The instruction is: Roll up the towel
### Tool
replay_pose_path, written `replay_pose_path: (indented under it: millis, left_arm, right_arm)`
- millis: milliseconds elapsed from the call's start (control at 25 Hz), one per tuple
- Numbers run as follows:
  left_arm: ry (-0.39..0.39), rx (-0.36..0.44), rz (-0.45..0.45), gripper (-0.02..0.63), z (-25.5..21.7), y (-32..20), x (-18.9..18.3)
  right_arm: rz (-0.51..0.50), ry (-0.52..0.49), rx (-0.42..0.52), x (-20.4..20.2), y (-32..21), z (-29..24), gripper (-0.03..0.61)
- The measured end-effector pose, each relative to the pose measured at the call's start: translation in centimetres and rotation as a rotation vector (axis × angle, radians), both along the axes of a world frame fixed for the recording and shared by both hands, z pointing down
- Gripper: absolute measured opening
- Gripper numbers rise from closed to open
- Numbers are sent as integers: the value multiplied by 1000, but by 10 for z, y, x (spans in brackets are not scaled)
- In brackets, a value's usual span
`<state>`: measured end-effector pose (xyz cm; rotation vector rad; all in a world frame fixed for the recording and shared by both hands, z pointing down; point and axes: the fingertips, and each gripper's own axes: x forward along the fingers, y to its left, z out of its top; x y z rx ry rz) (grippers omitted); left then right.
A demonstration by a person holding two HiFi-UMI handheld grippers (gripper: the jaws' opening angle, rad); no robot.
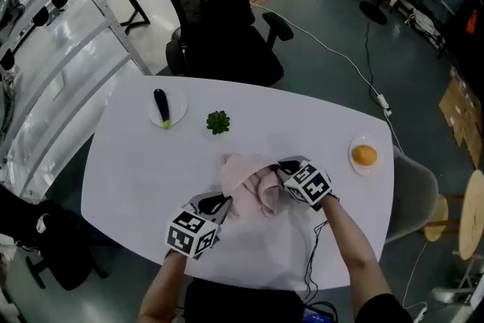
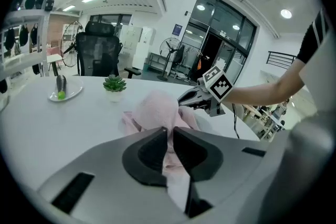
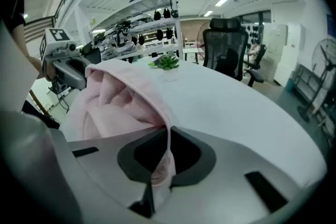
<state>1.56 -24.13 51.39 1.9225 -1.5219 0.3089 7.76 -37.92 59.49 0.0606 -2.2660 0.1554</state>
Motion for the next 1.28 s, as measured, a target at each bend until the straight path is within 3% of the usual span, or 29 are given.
replay_pose_path:
  millis: [240,480,1040,1280]
  left_arm:
    - [-104,25,39,44,-17,6,-18]
    - [-248,100,64,41,-56,7,-51]
    - [-703,320,152,41,-178,17,-117]
    - [-821,387,166,41,-217,42,-128]
  right_arm:
    - [22,-34,154,0,-12,-55,21]
    - [31,-91,319,-3,-9,-132,21]
    - [118,-203,680,-30,38,-274,21]
    - [150,-260,774,-37,69,-321,21]
